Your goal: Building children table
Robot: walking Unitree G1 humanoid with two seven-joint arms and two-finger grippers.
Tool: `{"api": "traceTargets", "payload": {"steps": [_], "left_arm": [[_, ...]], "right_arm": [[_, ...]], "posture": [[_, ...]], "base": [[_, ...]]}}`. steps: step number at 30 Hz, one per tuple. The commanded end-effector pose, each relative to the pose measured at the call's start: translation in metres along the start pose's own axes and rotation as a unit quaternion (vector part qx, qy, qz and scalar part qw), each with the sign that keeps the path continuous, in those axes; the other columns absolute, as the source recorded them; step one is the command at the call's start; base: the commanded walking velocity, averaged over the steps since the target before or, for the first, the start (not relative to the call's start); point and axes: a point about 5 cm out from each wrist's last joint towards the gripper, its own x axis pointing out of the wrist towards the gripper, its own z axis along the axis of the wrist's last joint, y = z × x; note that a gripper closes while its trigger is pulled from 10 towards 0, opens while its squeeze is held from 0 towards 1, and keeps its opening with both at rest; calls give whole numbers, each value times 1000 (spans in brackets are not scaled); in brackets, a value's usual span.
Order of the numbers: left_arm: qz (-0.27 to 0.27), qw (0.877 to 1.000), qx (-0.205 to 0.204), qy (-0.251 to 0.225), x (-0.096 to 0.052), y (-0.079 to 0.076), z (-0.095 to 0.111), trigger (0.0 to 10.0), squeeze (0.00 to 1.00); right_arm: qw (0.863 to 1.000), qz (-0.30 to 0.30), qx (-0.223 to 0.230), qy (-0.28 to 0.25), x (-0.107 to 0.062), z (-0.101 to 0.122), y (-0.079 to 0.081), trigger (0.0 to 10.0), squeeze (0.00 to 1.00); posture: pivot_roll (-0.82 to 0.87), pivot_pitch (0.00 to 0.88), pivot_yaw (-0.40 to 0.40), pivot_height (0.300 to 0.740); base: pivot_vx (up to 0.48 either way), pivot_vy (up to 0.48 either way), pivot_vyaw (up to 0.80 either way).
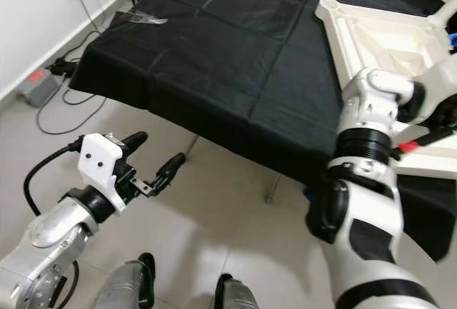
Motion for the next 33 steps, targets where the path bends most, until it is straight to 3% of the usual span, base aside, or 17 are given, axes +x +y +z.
{"api": "traceTargets", "payload": {"steps": [1, 5, 8, 9, 11, 14, 17, 18, 20, 21, 22, 23, 24, 25, 26, 29, 33], "left_arm": [[-5, 1000, 3, 7, -1, -1, -4, 10000, 0], [-7, 1000, 4, 5, 1, -1, -4, 10000, 0], [-10, 1000, 4, 0, 5, -2, -3, 10000, 0], [-10, 1000, 4, 0, 5, -2, -3, 10000, 0], [-12, 1000, 4, -2, 7, -3, -3, 10000, 0], [-15, 1000, 3, -3, 8, -4, -4, 10000, 0], [-16, 1000, 5, -5, 11, -3, -4, 10000, 0], [-15, 1000, 5, -8, 12, -3, -2, 10000, 0], [-15, 1000, 5, -8, 12, -3, -2, 10000, 0], [-11, 1000, 7, -11, 13, -2, -1, 10000, 0], [-7, 1000, 8, -14, 14, -3, 0, 10000, 0], [-7, 1000, 8, -14, 14, -3, 0, 10000, 0], [-5, 1000, 13, -18, 15, -4, 0, 10000, 0], [-5, 1000, 13, -18, 15, -4, 0, 10000, 0], [-4, 1000, 13, -20, 16, -7, 0, 10000, 0], [-9, 999, 15, -28, 23, -10, 1, 10000, 0], [-3, 999, 25, -41, 30, -8, 4, 10000, 0]], "right_arm": [[998, 28, 57, -21, -5, 29, 6, 10000, 0], [986, 106, 121, -51, -25, 65, 17, 10000, 0], [926, 271, 215, -153, -61, 121, 24, 10000, 0], [926, 271, 215, -153, -61, 121, 24, 10000, 0], [895, 307, 248, -210, -74, 141, 20, 10000, 0], [878, 334, 244, -240, -81, 149, 21, 10000, 0], [863, 392, 194, -252, -90, 138, 29, 10000, 0], [841, 454, 156, -248, -97, 119, 32, 10000, 0], [841, 454, 156, -248, -97, 119, 32, 10000, 0], [823, 496, 131, -241, -102, 106, 33, 10000, 0], [791, 549, 121, -242, -109, 91, 27, 10000, 0], [791, 549, 121, -242, -109, 91, 27, 10000, 0], [752, 603, 123, -235, -118, 79, 14, 10000, 0], [752, 603, 123, -235, -118, 79, 14, 10000, 0], [723, 641, 117, -227, -126, 67, -1, 10000, 0], [701, 671, 111, -215, -132, 52, -23, 10000, 0], [703, 672, 108, -205, -129, 46, -30, 10000, 0]], "posture": [[183, 255, -80, 740], [178, 242, -76, 740], [175, 225, -70, 740], [175, 225, -70, 740], [171, 221, -67, 740], [168, 212, -66, 740], [167, 205, -66, 740], [168, 199, -65, 740], [168, 199, -65, 740], [171, 194, -65, 740], [172, 188, -65, 740], [172, 188, -65, 740], [161, 173, -58, 740], [161, 173, -58, 740], [153, 163, -53, 740], [144, 134, -41, 740], [140, 116, -34, 740]], "base": [[0, 0, 0], [0, 0, 0], [0, 0, 0], [0, 0, 0], [0, 0, 0], [0, 0, 0], [0, 0, 0], [0, 0, 0], [0, 0, 0], [0, 0, 0], [0, 0, 0], [0, 0, 0], [0, 0, 0], [0, 0, 0], [0, 0, 0], [0, 0, -500], [0, 0, -800]]}}
